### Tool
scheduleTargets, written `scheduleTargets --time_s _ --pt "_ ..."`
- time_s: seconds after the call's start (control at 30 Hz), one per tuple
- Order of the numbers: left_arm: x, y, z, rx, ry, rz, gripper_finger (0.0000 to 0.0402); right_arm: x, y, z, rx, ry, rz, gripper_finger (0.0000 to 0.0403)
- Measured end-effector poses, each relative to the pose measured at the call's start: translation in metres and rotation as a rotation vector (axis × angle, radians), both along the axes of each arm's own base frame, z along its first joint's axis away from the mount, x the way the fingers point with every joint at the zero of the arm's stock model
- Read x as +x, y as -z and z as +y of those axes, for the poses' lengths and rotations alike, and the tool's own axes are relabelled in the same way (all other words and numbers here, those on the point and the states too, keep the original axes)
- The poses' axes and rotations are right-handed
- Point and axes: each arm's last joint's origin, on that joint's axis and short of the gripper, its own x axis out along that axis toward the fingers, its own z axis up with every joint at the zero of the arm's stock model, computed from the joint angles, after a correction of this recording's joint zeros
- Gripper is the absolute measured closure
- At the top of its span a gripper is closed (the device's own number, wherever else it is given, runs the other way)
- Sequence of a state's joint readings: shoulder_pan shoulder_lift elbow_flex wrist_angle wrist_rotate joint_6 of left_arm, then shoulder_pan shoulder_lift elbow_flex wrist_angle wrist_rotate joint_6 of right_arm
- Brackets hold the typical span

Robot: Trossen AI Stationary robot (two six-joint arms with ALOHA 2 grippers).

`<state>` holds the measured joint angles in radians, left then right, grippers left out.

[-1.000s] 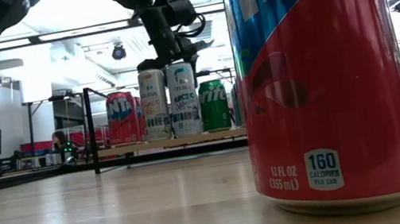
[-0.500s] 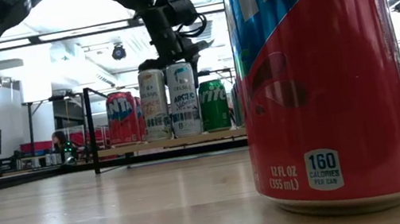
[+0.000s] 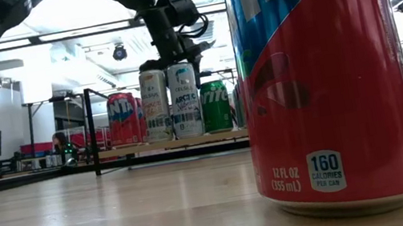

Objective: Sort soda cans
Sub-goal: Put the white blue soda can on the shelf and align it with the other white blue soda can, then put the red soda can on the shelf and align it with the other red soda cans

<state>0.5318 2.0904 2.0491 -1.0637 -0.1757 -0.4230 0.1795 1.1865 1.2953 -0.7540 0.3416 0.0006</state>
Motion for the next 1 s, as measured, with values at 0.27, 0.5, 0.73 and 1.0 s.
scheduleTargets --time_s 0.27,0.5,0.73,1.0 --pt "-0.005 -0.01 -0.003 0.014 0.021 -0.004 0.0105 0.0 0.0 0.0 0.0 0.0 0.0 0.0074" --pt "-0.013 -0.025 -0.008 0.032 0.036 -0.021 0.0105 0.0 0.0 0.0 0.0 0.0 -0.001 0.0074" --pt "-0.03 -0.046 -0.019 0.024 0.08 -0.002 0.0105 0.0 0.0 0.0 0.006 0.005 -0.002 0.0074" --pt "-0.057 -0.09 -0.041 0.115 0.197 -0.035 0.0106 0.002 -0.002 0.0 0.027 0.017 -0.04 0.0074"
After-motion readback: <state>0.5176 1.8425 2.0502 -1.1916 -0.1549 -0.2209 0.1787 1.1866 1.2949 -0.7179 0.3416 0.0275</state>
